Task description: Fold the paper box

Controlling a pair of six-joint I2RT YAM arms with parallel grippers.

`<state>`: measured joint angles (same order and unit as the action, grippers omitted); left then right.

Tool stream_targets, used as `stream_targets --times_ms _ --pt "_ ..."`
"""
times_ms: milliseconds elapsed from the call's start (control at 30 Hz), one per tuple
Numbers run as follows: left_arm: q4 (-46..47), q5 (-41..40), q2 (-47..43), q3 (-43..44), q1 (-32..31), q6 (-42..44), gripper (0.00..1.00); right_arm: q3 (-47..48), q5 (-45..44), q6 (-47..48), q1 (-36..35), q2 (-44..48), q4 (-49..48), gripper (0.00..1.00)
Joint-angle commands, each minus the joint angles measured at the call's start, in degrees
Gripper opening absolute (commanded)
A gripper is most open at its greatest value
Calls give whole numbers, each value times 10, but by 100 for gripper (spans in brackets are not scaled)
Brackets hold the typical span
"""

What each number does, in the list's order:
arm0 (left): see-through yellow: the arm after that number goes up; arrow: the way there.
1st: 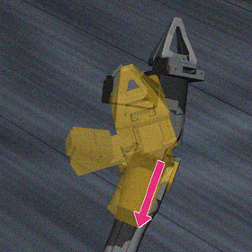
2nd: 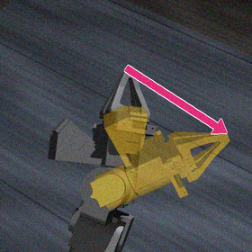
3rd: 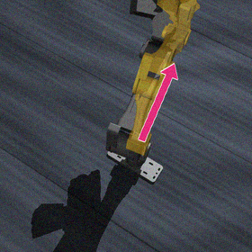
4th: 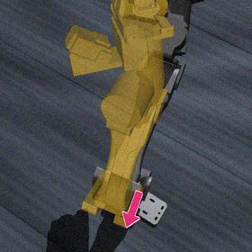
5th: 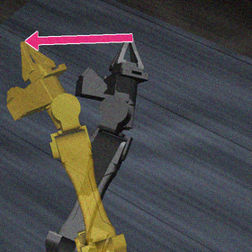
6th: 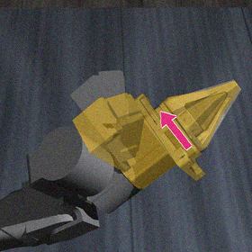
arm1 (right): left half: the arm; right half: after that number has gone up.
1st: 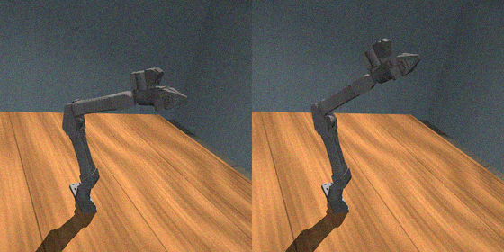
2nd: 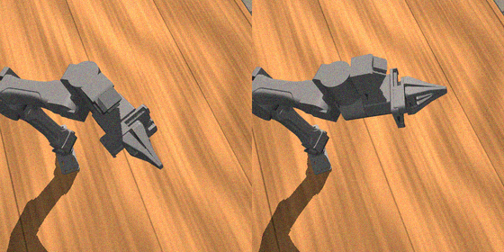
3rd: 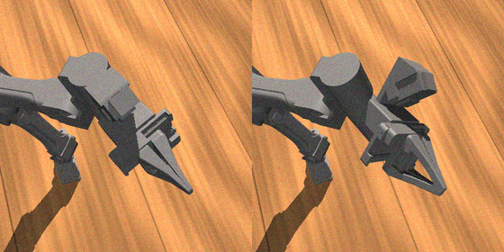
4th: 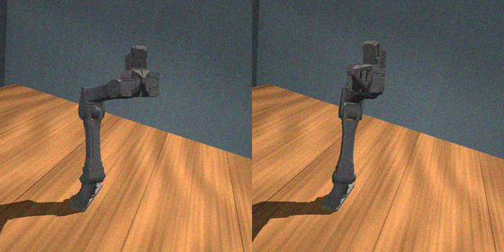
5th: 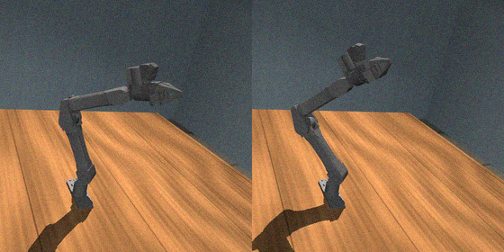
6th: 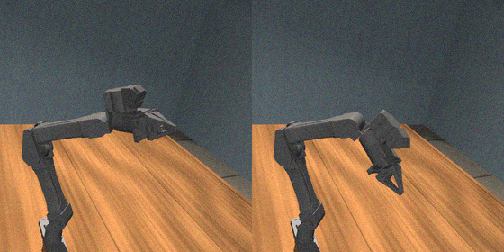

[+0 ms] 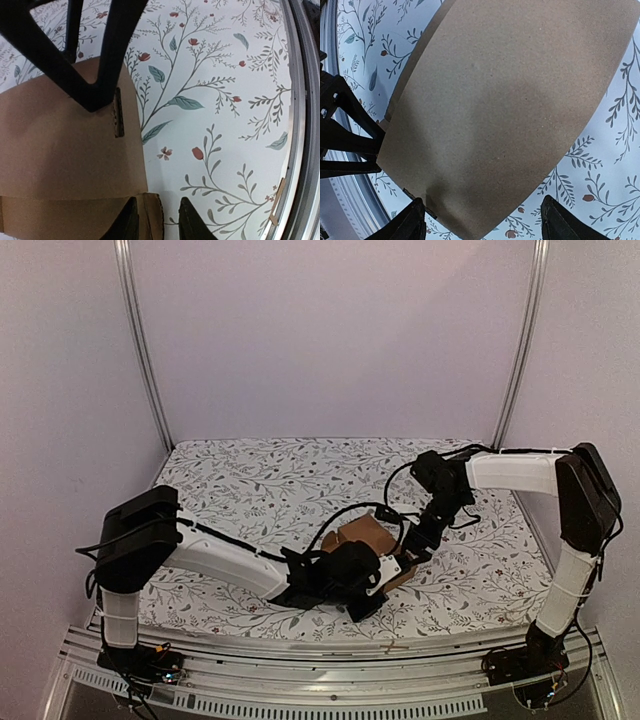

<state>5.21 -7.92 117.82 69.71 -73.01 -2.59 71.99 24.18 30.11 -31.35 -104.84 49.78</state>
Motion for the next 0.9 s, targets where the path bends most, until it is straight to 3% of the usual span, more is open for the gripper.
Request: stream_targets --times_ms 0,867 --pt "-21 -13 10 8 -5 -1 22 3 4 -1 3 -18 9 77" --pt "2 20 -26 -37 31 -41 2 5 -7 11 4 -42 17 74"
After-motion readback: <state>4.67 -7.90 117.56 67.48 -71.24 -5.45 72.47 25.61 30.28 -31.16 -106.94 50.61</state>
